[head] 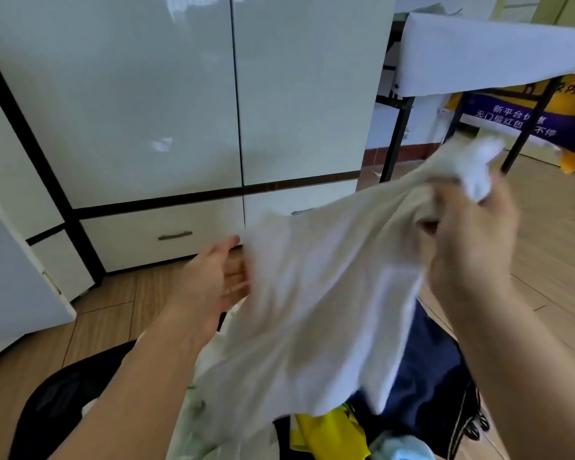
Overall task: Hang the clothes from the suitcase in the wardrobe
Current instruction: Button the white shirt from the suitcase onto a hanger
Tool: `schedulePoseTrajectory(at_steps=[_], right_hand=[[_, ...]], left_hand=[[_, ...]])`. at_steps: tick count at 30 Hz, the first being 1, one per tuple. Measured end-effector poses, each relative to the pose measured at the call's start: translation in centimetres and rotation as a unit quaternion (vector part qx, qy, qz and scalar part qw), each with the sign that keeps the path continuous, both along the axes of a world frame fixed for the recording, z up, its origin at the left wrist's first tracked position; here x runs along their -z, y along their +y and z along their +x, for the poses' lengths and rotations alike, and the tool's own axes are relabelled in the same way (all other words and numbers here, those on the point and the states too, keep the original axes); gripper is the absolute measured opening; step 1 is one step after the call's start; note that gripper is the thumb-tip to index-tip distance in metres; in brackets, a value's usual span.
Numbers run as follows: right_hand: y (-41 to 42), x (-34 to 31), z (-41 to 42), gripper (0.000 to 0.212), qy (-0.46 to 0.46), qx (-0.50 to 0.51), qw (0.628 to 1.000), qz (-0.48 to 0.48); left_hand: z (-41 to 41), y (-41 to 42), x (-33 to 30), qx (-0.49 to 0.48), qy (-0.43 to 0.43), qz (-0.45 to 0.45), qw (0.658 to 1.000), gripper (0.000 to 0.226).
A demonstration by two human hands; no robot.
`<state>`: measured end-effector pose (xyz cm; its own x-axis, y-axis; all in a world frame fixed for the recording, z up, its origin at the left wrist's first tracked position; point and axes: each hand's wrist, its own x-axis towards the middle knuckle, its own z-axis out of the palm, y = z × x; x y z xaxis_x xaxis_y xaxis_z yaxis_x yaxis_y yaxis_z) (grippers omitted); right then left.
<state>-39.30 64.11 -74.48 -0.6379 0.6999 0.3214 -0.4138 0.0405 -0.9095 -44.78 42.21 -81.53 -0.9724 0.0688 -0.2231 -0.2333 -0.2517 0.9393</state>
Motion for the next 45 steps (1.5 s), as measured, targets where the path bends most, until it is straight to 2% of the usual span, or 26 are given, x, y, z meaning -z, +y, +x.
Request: schedulePoseTrajectory(at_steps=[2,4,6,7,8,11,12,13,15,16,18,20,21,23,25,27,29,31,34,36,38,39,40,42,44,45], right_hand=[[0.1,-1.8,1.0,0.027,0.06,0.03,0.976,0.208],[-0.9,-0.9,0.7,0.023,0.026,-0.041,0.944,0.328],[-2.7,1.7,0.5,0.025,-0.067,-0.161,0.901,0.397],[-3.5,3.4,0.4,0.026,-0.111,-0.221,0.866,0.435],[-4.2,5.0,0.5,0.024,-0.16,-0.273,0.82,0.476],[-5.1,7.0,1.4,0.023,-0.305,-0.434,0.645,0.55],[-4.9,7.2,1.5,0.028,-0.353,-0.47,0.621,0.518],[-4.6,7.2,1.3,0.026,-0.381,-0.47,0.639,0.475],[-3.6,7.0,0.5,0.021,-0.367,-0.337,0.758,0.421],[-3.2,7.0,0.1,0.024,-0.342,-0.252,0.801,0.422],[-3.4,6.6,-0.3,0.055,-0.29,-0.205,0.839,0.413],[-4.2,6.1,-0.2,0.076,-0.287,-0.253,0.836,0.395],[-4.5,5.8,-0.1,0.067,-0.295,-0.274,0.83,0.385],[-4.3,6.0,-0.2,0.031,-0.295,-0.29,0.838,0.357],[-3.6,6.2,-0.4,0.004,-0.274,-0.231,0.861,0.362],[-2.5,6.2,-0.7,0.017,-0.25,-0.125,0.878,0.388],[-1.7,5.9,-0.8,0.026,-0.23,-0.039,0.895,0.381],[-1.1,5.6,-0.9,0.024,-0.224,-0.015,0.923,0.312],[-1.3,5.5,-0.8,0.019,-0.229,-0.095,0.951,0.186],[-2.0,5.3,-0.4,0.027,-0.263,-0.207,0.923,0.188],[-3.0,4.8,0.0,0.054,-0.284,-0.363,0.871,0.17],[-3.7,4.9,0.2,0.057,-0.28,-0.419,0.849,0.161],[-4.4,5.2,0.2,0.05,-0.262,-0.437,0.842,0.175],[-5.6,5.8,-0.1,0.022,-0.239,-0.346,0.869,0.259],[-5.8,6.3,-0.6,0.012,-0.228,-0.273,0.897,0.261],[-5.8,6.1,-0.6,0.012,-0.218,-0.282,0.903,0.239]], left_hand=[[0.3,1.0,0.2,-0.018,0.013,-0.06,0.998,0.016],[0.8,2.1,-0.2,-0.046,0.069,-0.079,0.993,0.016],[1.1,3.1,-0.8,0.007,0.112,-0.085,0.99,0.049],[1.5,3.6,-1.0,0.061,0.109,-0.085,0.989,0.062],[2.0,4.1,-1.0,0.104,0.089,-0.083,0.987,0.061],[2.7,4.3,1.2,0.098,0.017,-0.189,0.977,0.019],[2.6,3.7,2.0,0.071,0.003,-0.204,0.976,0.012],[2.4,3.0,2.2,0.048,-0.012,-0.193,0.98,0.013],[1.5,1.6,2.2,0.036,-0.019,-0.143,0.989,0.025],[1.4,1.1,1.7,0.052,-0.007,-0.116,0.992,0.031],[1.7,0.7,0.6,0.113,0.028,-0.081,0.99,0.04],[2.0,0.8,-0.4,0.15,0.029,-0.054,0.987,0.046],[2.1,0.8,-0.8,0.153,0.022,-0.026,0.988,0.048],[1.8,0.4,-1.5,0.14,0.01,0.013,0.99,0.051],[1.3,-0.5,-1.6,0.11,0.02,-0.044,0.993,0.044],[1.0,-1.2,-1.3,0.08,0.037,-0.11,0.99,0.035],[0.8,-1.6,-1.2,0.065,0.04,-0.11,0.991,0.028],[1.1,-1.4,-1.1,0.066,0.041,-0.082,0.994,0.024],[1.6,-0.4,-1.0,0.075,0.038,-0.023,0.996,0.02],[1.7,0.3,-0.9,0.076,0.055,-0.016,0.995,0.017],[1.8,0.8,-0.9,0.079,0.091,-0.049,0.991,0.014],[1.9,1.0,-1.0,0.09,0.111,-0.069,0.987,0.013],[2.0,1.2,-1.2,0.108,0.128,-0.086,0.982,0.013],[2.2,1.4,-1.2,0.118,0.149,-0.111,0.975,0.013],[2.1,1.3,-1.1,0.062,0.181,-0.147,0.971,0.013],[1.9,1.1,-0.9,0.024,0.21,-0.194,0.958,0.024]])
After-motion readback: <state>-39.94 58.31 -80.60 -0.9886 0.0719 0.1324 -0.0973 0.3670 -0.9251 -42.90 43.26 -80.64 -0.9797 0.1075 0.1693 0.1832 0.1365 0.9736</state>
